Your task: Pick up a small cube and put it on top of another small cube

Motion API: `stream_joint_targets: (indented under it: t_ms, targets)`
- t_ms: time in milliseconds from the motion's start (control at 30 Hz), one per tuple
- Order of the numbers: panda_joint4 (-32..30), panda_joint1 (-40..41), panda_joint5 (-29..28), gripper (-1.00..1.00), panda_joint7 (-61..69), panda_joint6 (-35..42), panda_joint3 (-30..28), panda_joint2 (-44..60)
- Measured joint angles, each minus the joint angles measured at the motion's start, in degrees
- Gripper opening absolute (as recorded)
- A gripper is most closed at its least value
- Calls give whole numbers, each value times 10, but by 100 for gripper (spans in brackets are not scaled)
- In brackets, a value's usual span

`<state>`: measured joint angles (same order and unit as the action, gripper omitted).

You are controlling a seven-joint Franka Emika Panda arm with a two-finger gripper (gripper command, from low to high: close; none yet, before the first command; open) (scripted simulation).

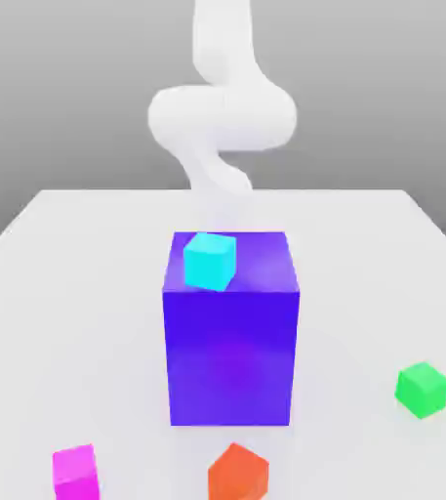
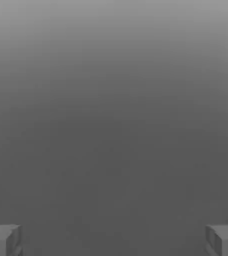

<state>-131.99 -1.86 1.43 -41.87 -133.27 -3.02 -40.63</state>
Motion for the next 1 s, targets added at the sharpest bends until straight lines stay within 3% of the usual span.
stream_joint_targets:
  t_ms: [367,667,1000]
  targets:
    - [-9,-60,88,0,194,-65,-119,232]
    - [-16,-46,161,0,352,-118,-157,419]
    - [-27,-3,146,0,455,-197,-169,602]
